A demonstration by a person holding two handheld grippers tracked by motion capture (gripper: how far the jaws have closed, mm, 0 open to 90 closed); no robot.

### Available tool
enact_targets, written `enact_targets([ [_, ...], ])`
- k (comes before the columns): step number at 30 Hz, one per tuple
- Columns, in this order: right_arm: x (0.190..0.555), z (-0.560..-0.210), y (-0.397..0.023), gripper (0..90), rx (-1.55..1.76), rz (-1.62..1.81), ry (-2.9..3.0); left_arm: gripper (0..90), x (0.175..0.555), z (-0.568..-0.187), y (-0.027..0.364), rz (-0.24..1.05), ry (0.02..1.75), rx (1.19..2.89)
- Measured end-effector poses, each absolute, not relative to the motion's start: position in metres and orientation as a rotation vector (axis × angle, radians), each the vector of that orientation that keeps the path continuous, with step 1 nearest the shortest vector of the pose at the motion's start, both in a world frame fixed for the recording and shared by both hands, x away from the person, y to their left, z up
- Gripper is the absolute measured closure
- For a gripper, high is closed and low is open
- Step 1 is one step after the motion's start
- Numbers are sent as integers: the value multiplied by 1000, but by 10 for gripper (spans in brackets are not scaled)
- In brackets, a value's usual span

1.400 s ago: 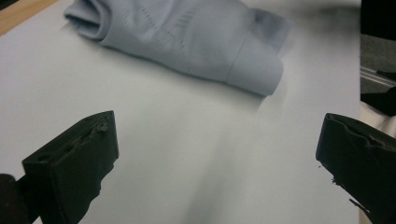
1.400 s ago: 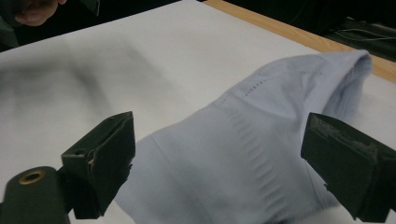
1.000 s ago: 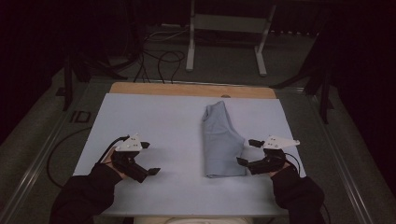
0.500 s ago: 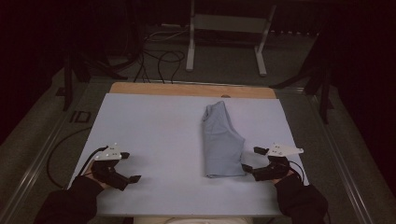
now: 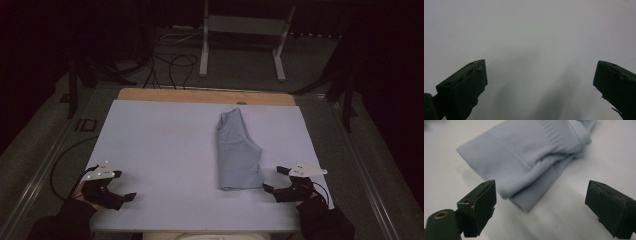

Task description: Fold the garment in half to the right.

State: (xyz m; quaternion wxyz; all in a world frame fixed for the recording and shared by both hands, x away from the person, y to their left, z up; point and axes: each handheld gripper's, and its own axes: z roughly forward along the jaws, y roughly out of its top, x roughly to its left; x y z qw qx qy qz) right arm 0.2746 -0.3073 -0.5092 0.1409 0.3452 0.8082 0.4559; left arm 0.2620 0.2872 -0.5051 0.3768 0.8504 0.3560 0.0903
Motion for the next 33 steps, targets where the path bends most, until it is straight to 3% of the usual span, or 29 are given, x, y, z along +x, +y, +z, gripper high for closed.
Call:
enact_targets([
  [13,272,-516,-307,104,1025,1240,2327,1,259,-508,293,287,975,2148],
  [33,274,-517,-306,104,1053,1263,2326,1,259,-509,292,264,976,2150],
])
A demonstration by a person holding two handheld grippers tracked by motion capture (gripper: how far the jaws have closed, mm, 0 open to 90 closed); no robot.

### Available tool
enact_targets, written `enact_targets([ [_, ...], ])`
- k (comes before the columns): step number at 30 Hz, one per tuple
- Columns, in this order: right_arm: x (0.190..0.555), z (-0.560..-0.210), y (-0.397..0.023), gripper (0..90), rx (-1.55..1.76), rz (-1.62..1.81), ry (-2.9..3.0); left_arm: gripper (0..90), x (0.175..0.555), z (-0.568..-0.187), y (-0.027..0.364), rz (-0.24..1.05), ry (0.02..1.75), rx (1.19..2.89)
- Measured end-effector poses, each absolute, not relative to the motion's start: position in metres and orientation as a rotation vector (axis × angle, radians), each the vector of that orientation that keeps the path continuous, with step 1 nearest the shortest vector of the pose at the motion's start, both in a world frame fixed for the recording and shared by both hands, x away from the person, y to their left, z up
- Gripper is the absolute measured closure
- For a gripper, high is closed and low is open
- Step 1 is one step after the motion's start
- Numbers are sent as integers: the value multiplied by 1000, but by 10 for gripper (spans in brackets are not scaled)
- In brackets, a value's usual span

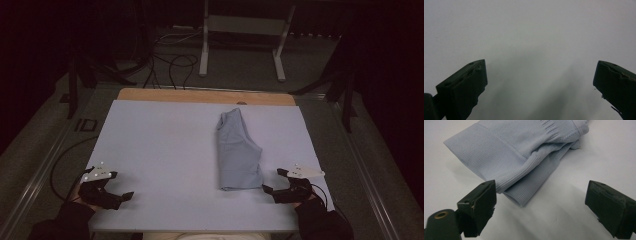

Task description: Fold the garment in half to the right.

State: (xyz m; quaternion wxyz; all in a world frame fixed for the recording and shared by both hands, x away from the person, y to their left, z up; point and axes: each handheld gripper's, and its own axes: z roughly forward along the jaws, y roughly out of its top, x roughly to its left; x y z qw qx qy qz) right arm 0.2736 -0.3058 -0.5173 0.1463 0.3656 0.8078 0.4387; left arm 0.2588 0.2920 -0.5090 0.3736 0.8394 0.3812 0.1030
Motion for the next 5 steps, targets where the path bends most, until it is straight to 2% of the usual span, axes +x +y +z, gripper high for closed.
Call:
enact_targets([
  [5,274,-517,-306,104,1052,1266,2326,1,259,-509,291,262,975,2149],
])
